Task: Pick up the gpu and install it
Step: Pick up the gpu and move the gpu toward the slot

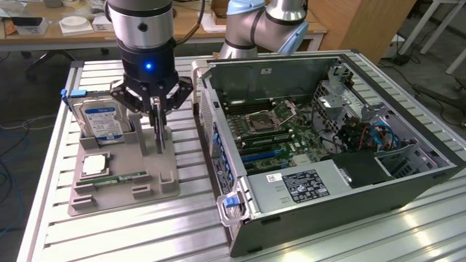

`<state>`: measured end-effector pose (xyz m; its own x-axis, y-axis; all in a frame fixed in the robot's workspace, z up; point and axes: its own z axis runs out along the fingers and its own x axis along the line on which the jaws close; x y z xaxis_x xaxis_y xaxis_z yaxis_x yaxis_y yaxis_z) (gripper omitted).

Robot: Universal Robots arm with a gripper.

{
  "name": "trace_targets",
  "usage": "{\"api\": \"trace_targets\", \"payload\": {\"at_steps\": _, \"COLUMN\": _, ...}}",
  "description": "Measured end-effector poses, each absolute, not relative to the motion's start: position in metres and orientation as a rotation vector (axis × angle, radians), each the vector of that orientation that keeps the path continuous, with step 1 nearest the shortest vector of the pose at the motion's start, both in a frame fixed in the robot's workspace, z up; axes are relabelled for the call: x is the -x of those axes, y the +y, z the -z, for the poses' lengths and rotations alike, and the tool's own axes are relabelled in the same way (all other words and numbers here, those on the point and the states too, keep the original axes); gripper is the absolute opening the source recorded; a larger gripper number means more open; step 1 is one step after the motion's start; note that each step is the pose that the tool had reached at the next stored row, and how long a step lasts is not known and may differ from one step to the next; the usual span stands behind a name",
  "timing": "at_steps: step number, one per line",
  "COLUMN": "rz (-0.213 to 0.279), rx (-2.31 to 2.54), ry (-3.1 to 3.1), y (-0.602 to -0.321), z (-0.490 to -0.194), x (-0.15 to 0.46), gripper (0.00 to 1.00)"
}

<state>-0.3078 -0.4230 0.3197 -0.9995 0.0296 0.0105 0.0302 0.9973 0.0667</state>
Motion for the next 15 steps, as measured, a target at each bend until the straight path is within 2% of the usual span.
{"api": "trace_targets", "payload": {"at_steps": 15, "rz": 0.108, "rx": 0.047, "ry": -3.130, "y": -0.4230, "z": -0.3292, "x": 0.3077, "gripper": 0.26}}
